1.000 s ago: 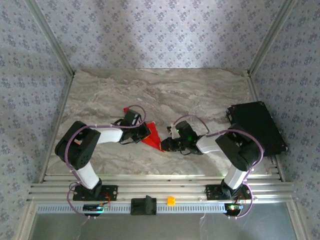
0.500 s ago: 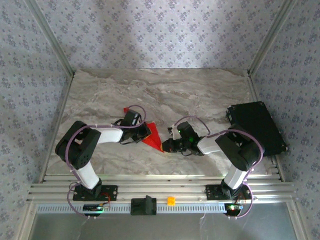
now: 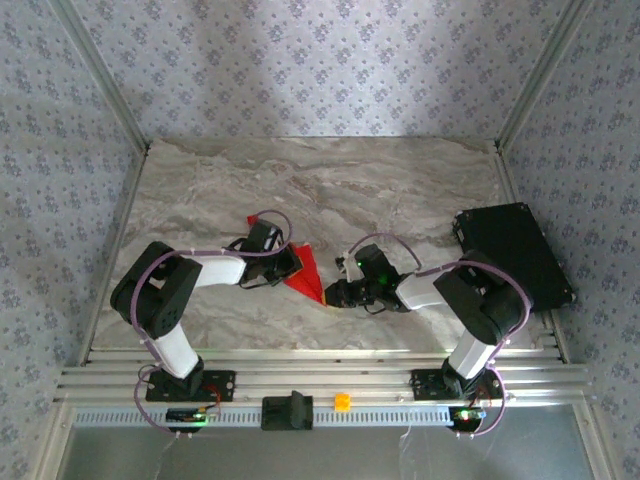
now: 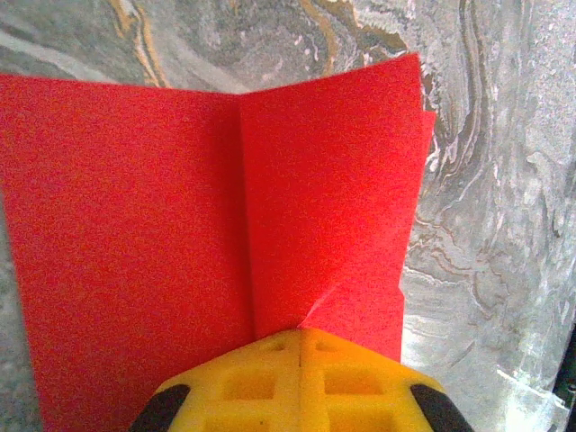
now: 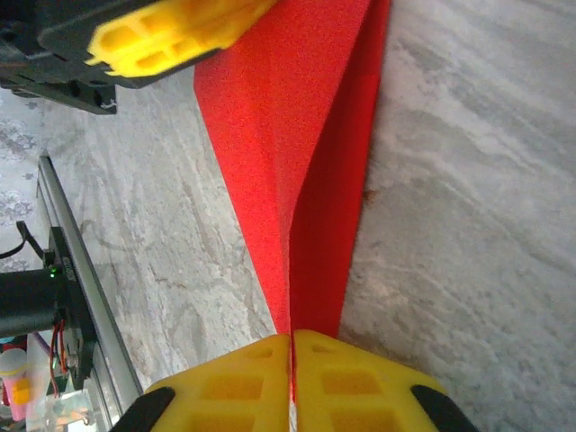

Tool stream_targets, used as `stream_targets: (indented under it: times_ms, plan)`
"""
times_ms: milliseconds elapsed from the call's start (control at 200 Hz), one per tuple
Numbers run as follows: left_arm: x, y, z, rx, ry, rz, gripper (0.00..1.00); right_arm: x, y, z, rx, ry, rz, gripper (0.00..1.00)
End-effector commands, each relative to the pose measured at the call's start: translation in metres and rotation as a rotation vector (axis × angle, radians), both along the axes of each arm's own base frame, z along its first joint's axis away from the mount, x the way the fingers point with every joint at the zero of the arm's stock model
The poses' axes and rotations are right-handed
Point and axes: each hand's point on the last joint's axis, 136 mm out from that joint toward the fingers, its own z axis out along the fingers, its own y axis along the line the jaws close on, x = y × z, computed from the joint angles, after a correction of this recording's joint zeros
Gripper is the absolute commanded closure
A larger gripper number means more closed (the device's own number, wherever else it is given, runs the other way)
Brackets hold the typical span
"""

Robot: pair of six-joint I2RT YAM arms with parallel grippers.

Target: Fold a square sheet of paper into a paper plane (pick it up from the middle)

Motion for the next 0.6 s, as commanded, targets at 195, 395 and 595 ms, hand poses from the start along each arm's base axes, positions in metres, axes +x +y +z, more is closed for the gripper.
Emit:
stream_targets:
  times_ms: [195,395,595]
  plan:
    - [-0.024,0.035,-0.046,0.165,0.117,0.032,0.96,-0.024,-0.01,-0.012,-0.074,0.086,0.04,0.93]
    - [-0.024,0.034,-0.046,0.17,0.11,0.016,0.96,-0.007,0.001,0.02,-0.007,0.02,0.033,0.8]
    - [-0.025,0.032,-0.045,0.177,0.104,0.001,0.96,0.014,0.0,0.032,-0.005,-0.009,-0.039,0.69]
